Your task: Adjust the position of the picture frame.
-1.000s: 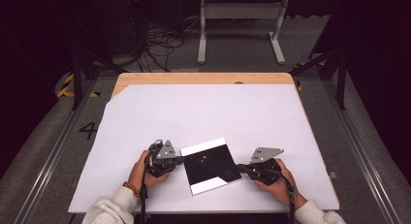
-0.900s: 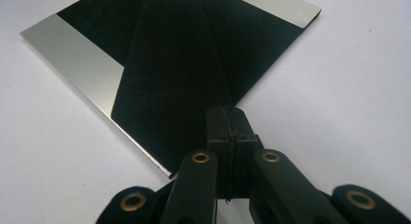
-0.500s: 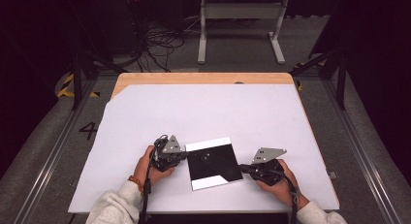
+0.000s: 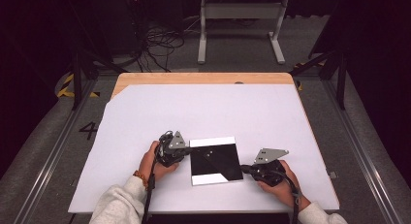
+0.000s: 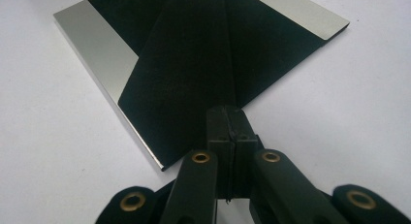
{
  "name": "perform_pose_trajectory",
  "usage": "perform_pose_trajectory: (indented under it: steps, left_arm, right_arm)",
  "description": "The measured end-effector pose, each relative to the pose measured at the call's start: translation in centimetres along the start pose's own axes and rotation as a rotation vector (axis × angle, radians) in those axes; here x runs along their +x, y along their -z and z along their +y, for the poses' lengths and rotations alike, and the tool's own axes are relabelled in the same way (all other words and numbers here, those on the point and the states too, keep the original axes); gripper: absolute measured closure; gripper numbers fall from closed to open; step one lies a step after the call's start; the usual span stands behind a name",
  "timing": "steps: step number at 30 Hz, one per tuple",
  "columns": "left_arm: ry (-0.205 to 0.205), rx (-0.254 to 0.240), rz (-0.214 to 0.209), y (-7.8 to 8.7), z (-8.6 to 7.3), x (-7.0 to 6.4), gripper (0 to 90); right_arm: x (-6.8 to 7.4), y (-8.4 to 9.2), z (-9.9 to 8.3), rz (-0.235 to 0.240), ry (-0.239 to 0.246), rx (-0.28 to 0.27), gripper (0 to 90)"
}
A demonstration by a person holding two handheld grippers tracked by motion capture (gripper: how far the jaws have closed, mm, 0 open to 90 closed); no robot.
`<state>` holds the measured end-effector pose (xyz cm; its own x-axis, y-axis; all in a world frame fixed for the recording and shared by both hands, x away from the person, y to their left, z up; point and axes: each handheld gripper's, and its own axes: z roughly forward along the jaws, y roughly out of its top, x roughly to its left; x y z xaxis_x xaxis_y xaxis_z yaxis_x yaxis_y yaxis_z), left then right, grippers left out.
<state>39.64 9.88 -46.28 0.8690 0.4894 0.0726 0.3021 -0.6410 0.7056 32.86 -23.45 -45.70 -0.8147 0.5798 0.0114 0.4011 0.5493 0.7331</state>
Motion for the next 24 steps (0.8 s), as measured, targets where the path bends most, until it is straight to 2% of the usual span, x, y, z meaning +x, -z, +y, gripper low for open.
perform_pose_trajectory:
  steps: [7, 14, 18, 21, 24]
  left_arm:
    - [0.001, -0.009, 0.01, -0.6, 0.5, 0.3, 89.9]
    - [-0.024, -0.011, 0.031, -1.0, 0.8, 0.2, 90.0]
    - [-0.019, -0.012, 0.043, -1.0, 0.8, 0.1, 89.9]
    - [-0.009, -0.021, 0.019, -0.7, 0.7, 0.0, 89.0]
    - [-0.008, -0.045, 0.004, 0.5, 0.6, -0.3, 89.2]
  right_arm:
    - [0.0, 0.2, -0.2, -0.004, -0.003, -0.005, 90.0]
    - [0.0, 0.2, -0.3, -0.006, 0.001, -0.005, 90.0]
    - [0.1, 0.2, -0.3, -0.014, 0.007, -0.005, 90.0]
    - [0.2, 0.3, -0.3, -0.018, 0.013, -0.005, 90.0]
    - [0.2, 0.5, -0.3, -0.022, 0.014, -0.01, 90.0]
